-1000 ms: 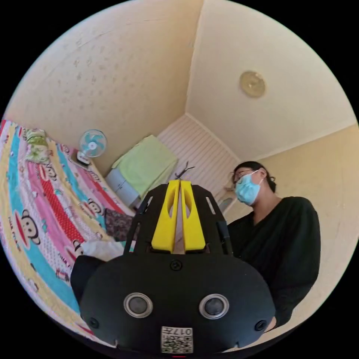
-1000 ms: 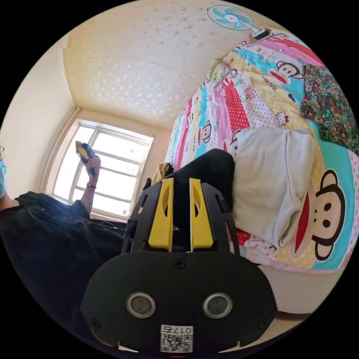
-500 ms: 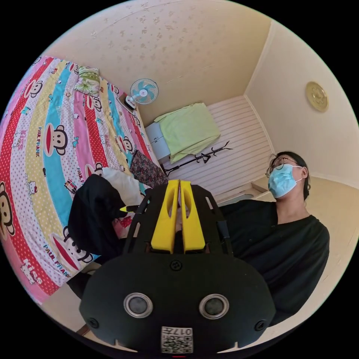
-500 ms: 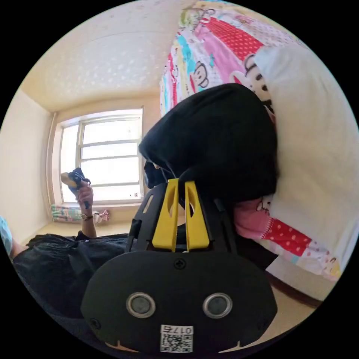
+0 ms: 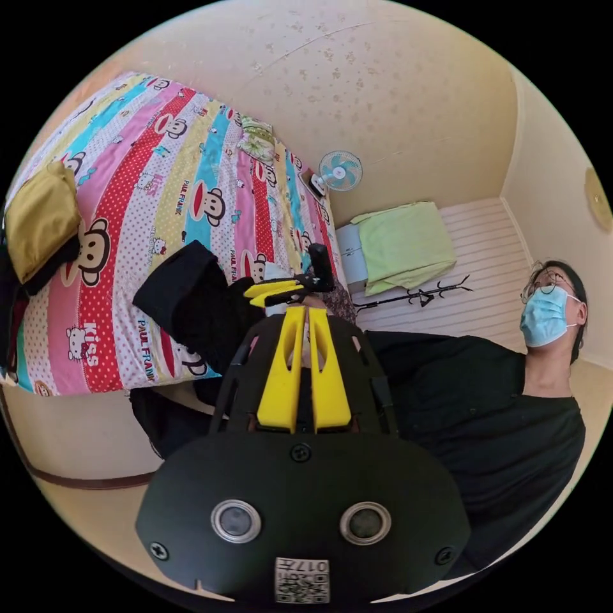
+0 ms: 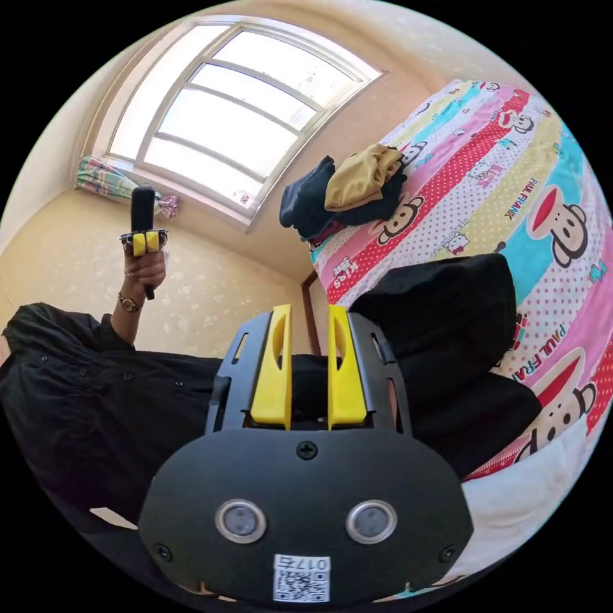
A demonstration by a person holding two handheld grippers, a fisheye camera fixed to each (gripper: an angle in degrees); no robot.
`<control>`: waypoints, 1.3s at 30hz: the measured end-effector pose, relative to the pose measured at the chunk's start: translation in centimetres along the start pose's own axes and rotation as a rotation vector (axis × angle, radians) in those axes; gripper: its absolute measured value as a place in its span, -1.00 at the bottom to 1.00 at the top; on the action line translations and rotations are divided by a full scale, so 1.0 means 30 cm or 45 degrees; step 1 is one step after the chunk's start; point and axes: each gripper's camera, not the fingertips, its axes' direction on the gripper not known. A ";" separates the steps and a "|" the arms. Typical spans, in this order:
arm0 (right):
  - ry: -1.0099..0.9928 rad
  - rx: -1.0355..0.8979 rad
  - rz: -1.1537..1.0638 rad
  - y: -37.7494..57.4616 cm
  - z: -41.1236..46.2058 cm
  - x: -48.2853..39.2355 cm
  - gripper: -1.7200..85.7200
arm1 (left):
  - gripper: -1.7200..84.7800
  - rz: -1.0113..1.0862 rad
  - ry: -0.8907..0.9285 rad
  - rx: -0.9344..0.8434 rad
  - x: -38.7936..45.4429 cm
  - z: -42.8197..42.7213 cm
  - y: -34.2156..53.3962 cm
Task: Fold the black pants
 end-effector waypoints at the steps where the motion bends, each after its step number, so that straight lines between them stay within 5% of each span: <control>1: 0.049 0.001 0.084 0.033 -0.008 0.075 -0.76 | -0.98 -0.022 0.013 0.010 -0.009 -0.006 0.017; 7: 0.274 -0.056 0.336 0.029 0.076 0.334 -0.72 | -0.95 -0.218 0.226 0.092 -0.093 0.056 0.158; 18: 0.051 -0.096 0.701 -0.057 0.556 0.567 -0.73 | -0.78 -0.465 0.275 0.075 -0.067 0.370 0.298; 24: -0.591 0.285 0.466 -0.053 0.631 0.400 -0.87 | -0.68 -0.605 -0.054 0.008 -0.015 0.407 0.420; 29: -0.803 0.477 0.238 -0.099 0.636 0.104 -0.90 | -0.54 -0.668 0.019 0.012 0.020 0.506 0.467; 34: -1.053 0.734 -0.091 -0.162 0.553 -0.288 -0.92 | -0.53 -0.409 -0.098 0.009 0.234 0.545 0.422; 39: -0.992 0.882 -0.427 -0.225 0.410 -0.713 -0.92 | -0.54 0.040 -0.398 0.277 0.622 0.386 0.442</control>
